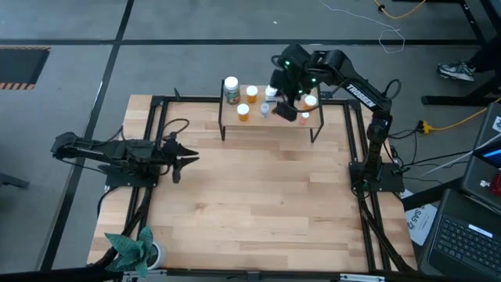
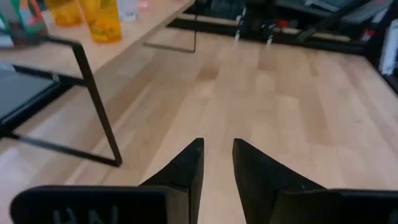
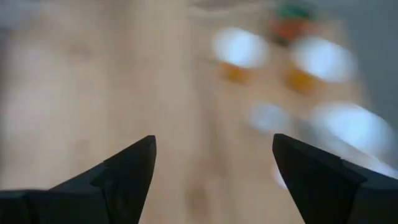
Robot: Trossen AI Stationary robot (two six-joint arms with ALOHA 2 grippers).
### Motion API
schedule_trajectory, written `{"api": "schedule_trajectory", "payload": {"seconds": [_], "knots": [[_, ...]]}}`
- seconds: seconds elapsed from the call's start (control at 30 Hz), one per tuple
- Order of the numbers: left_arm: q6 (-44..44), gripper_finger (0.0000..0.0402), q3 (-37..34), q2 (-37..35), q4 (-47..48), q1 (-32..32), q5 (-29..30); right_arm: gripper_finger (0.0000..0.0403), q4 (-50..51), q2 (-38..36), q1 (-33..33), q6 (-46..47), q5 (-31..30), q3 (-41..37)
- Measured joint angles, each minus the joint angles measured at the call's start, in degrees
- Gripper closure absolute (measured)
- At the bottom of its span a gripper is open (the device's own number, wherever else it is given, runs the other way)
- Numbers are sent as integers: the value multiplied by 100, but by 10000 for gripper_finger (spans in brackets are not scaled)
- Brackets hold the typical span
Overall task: Pick and place medicine bottles onto shelf by color
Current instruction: Return to Home Position
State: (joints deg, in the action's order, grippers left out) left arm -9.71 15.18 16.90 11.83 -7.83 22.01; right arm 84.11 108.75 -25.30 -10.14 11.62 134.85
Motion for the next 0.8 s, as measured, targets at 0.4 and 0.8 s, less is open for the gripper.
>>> {"api": "schedule_trajectory", "payload": {"seconds": [0.4, 0.8], "knots": [[393, 321, -2, -1156, 833, -56, 71, 79, 99, -571, 121, -82, 1049, -608], [22, 321, -44, -1675, 784, -56, 81, 79, -2932, -3874, 334, 1061, 1049, -4879]]}}
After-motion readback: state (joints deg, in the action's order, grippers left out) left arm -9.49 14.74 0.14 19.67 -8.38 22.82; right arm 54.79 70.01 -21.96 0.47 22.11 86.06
